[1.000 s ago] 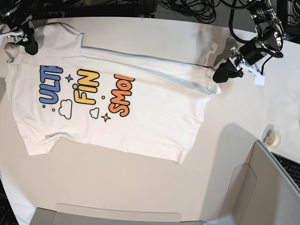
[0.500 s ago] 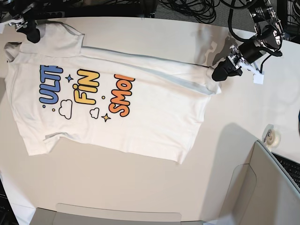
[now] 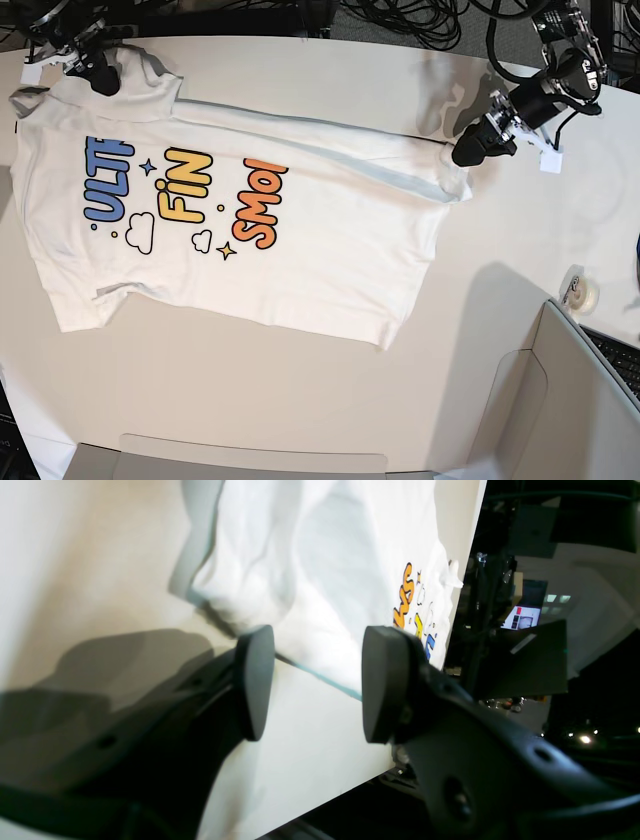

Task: Layout the t-shirt on the table in an organized manner, then fold the t-shirt properly
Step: 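Lower the right gripper onto the folded collar corner and grasp it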

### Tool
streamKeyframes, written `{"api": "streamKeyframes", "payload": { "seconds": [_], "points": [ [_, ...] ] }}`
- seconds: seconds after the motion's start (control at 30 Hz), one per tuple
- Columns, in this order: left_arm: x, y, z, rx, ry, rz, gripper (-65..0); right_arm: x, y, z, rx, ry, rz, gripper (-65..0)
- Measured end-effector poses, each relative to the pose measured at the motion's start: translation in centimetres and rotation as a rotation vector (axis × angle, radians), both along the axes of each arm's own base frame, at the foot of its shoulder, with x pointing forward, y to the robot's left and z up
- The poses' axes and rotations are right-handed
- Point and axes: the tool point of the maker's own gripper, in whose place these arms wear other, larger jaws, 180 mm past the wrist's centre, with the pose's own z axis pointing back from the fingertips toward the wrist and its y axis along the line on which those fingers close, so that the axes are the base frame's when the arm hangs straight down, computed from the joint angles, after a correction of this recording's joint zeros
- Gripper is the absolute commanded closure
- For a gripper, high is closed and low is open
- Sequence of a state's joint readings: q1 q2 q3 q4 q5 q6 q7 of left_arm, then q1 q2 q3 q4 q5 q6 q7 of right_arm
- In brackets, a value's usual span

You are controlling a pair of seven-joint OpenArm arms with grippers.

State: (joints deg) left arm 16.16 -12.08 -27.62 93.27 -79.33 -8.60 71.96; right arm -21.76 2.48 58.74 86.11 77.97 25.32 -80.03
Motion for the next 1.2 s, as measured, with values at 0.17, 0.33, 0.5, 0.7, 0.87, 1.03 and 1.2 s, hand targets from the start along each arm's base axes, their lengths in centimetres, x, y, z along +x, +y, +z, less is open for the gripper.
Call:
{"api": "streamKeyframes", "payload": {
  "seconds": [0.17,0.33,0.5,0.7,0.87,1.03,1.2],
  "points": [
    [0.0,0.0,0.0,0.0,0.0,-0.001,-28.3,1.0,0.0,0.8,-0.025,-0.027,0.018,-5.7],
    [0.0,-0.1,0.0,0.0,0.0,-0.003,-28.3,3.9,0.1,3.3,-0.046,-0.138,0.026,-7.6],
    [0.0,-0.1,0.0,-0.001,0.001,-0.003,-28.3,6.7,0.2,4.8,-0.035,-0.224,0.023,-7.6],
    [0.0,-0.1,0.0,-0.001,0.001,-0.004,-28.3,9.5,0.4,3.2,0.083,-0.245,-0.019,-7.7],
    [0.0,-0.1,-0.1,-0.001,0.002,-0.003,-28.3,12.0,-0.2,3.6,0.178,-0.321,-0.067,-7.8],
    [-0.2,0.0,-0.5,0.023,0.017,-0.007,-28.3,12.6,-0.3,3.6,0.213,-0.348,-0.083,-8.3],
    [-0.6,0.4,-1.4,0.078,0.051,-0.014,-28.3,12.6,-0.2,3.6,0.214,-0.349,-0.087,-23.0]
  ]
}}
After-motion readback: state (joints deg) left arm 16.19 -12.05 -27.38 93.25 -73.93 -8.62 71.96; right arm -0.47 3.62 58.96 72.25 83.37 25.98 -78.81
